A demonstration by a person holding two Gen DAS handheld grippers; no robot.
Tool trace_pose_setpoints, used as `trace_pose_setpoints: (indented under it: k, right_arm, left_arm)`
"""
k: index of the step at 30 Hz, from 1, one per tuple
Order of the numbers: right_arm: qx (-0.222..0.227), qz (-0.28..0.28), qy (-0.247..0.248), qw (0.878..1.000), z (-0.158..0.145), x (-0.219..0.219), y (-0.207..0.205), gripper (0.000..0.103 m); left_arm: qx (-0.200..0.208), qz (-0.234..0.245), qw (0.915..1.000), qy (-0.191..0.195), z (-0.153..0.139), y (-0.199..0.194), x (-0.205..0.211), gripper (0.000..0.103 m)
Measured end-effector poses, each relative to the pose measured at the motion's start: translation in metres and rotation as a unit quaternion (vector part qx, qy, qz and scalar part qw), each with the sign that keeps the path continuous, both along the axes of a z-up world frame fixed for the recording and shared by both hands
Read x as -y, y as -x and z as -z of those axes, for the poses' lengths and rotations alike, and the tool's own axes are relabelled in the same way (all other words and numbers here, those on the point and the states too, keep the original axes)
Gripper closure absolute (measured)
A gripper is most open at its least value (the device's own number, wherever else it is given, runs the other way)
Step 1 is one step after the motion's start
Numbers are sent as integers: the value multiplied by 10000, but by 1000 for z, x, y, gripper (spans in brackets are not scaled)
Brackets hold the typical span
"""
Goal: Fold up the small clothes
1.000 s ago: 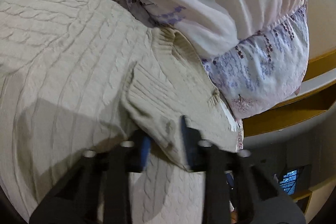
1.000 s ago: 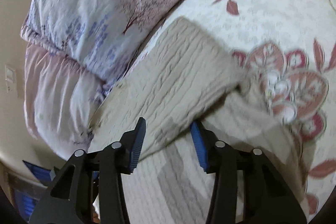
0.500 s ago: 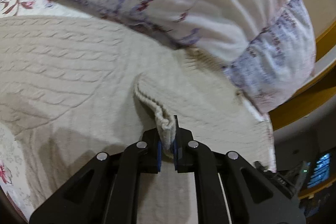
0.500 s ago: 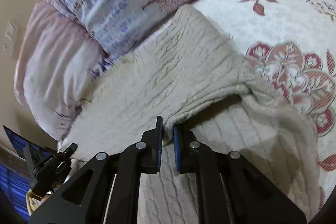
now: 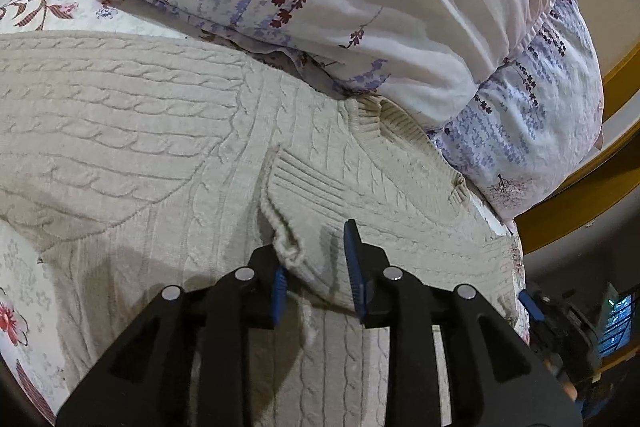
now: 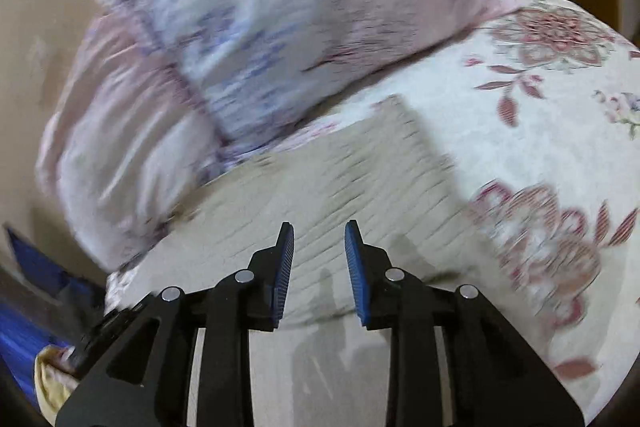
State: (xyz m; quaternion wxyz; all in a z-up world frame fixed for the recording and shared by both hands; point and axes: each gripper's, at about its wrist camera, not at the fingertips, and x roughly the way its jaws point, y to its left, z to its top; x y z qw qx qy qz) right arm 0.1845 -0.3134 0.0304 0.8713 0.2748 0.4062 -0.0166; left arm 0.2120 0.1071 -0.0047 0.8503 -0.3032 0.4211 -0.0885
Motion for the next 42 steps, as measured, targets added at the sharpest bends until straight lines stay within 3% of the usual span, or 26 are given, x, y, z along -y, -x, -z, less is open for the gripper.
trace_pose_setpoints:
  k: [2, 4, 7, 9, 12, 14, 17, 20, 25, 31, 36, 42]
  right_arm:
    - [-457, 127, 199, 9987, 19, 10, -8, 68]
    - [-423, 94, 231, 9988, 28, 13, -5, 69]
    - [-572, 115, 616, 9964, 24, 3, -4, 68]
    - [-554, 30, 807, 9952, 18, -10, -4, 58]
    - [-200, -585, 889, 9941, 3, -45, -4, 45]
    - [-75, -1025, 1002, 9897, 0, -73, -7, 40]
    - [-94, -1488, 1083, 9829, 4, -107, -13, 39]
    - [-250, -1715, 988, 9799, 17, -127, -18, 39]
    - [-286, -1822, 1039, 9773, 26, -141, -15, 38]
    - [-265, -1797, 844, 9797, 21, -135, -12, 34]
    - [-209, -1823, 833, 9795, 21, -134, -11, 34]
    - [-170, -1832, 743, 9801, 20, -131, -9, 34]
  left_arm:
    - [-4, -2, 10000, 56, 1, 3, -2, 74]
    - [-7, 21, 9999, 132, 0, 5, -3, 70]
    - [26, 50, 9995, 298, -3, 19, -13, 53]
    - [107, 40, 9993, 342, -9, 36, -23, 42]
    - [354, -36, 9986, 387, -18, 64, -45, 38]
    - [479, -253, 9980, 340, -22, 84, -66, 38]
    - [541, -649, 9960, 274, -24, 104, -95, 38]
    - [399, -1223, 9912, 295, -17, 117, -133, 38]
    - [145, -2068, 9763, 618, 0, 127, -184, 39]
    - [119, -2773, 9535, 1178, 14, 127, -228, 51]
    - [74, -3157, 9367, 1516, 24, 124, -258, 72]
    - [35, -3217, 9297, 1791, 32, 123, -277, 92]
